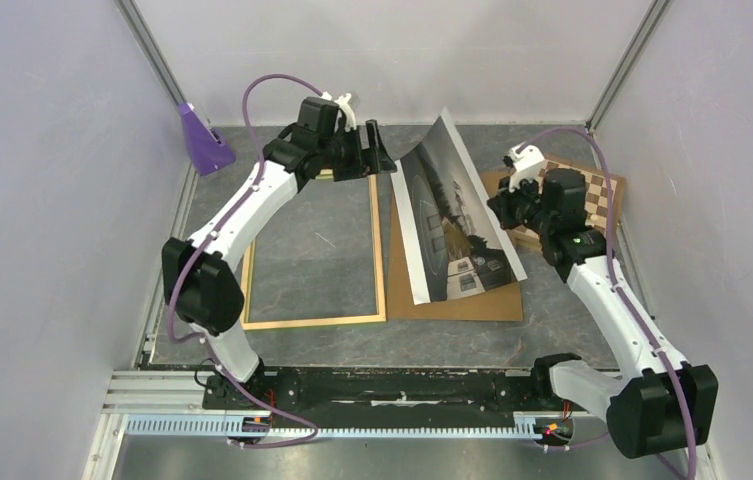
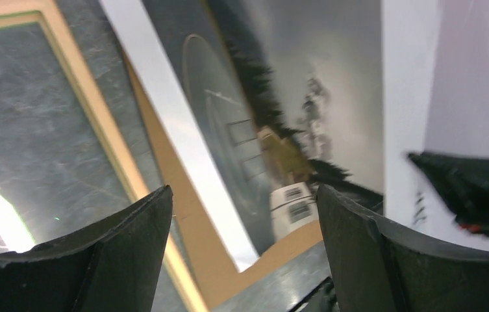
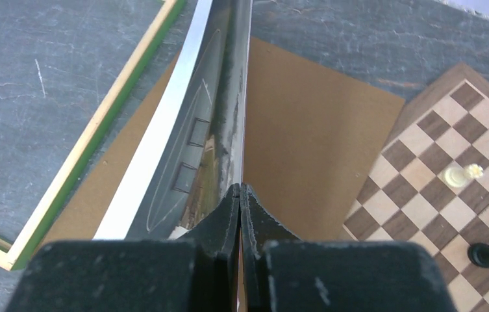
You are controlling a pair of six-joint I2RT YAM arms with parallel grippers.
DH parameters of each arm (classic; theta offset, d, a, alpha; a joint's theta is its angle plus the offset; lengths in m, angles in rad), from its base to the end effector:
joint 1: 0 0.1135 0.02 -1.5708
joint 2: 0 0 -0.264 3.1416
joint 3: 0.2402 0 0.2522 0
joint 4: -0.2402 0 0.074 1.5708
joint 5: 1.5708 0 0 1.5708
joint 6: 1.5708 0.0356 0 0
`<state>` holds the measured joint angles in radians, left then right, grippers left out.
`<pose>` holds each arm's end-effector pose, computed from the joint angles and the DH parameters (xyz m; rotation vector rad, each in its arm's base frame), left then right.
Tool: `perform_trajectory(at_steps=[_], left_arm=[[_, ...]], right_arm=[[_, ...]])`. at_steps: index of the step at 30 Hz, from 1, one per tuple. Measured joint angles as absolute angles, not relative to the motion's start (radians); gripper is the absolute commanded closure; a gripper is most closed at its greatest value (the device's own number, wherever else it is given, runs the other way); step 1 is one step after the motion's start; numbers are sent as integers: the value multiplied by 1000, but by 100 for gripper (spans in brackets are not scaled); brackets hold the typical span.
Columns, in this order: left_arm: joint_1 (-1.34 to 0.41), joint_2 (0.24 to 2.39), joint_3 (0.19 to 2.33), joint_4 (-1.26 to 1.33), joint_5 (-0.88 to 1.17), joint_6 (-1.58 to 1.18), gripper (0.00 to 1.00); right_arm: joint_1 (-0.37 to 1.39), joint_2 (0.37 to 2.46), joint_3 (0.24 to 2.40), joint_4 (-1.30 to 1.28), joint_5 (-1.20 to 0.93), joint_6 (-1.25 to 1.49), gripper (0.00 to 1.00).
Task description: Put the photo into the frame
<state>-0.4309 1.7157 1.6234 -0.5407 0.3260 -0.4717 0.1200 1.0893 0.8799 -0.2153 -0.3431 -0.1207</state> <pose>0.3536 -0.1751 0.3482 0.1442 2.2966 -0.8460 0.2446 0.0416 0.3109 -0.4558 1.9321 0.3414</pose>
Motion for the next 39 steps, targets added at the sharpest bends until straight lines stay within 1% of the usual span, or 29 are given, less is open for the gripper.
perform_trajectory(at_steps=[3, 6, 11, 20, 23, 29, 37, 39], left_arm=[[-469, 1771, 1694, -547, 311, -574, 13], [-508, 1790, 1720, -554, 292, -649, 14], [-567, 1856, 1839, -575, 289, -743, 14], [-595, 1942, 1902, -585, 290, -848, 16], [-605, 1972, 1911, -589, 291, -873, 19], [-620, 2025, 1925, -588, 302, -923, 28], [-624, 2084, 1961, -567, 325, -961, 34], [-626, 2091, 1965, -565, 327, -971, 38]], right_arm=[[210, 1096, 886, -207, -261, -113, 100], [260, 1118, 893, -204, -200, -113, 100], [342, 1158, 903, -203, -113, -115, 100], [462, 1219, 945, -204, -17, -124, 100], [486, 1232, 965, -204, 9, -126, 100], [518, 1241, 986, -204, 49, -132, 100], [542, 1254, 1000, -208, 66, -133, 100], [548, 1256, 1000, -208, 67, -133, 100]])
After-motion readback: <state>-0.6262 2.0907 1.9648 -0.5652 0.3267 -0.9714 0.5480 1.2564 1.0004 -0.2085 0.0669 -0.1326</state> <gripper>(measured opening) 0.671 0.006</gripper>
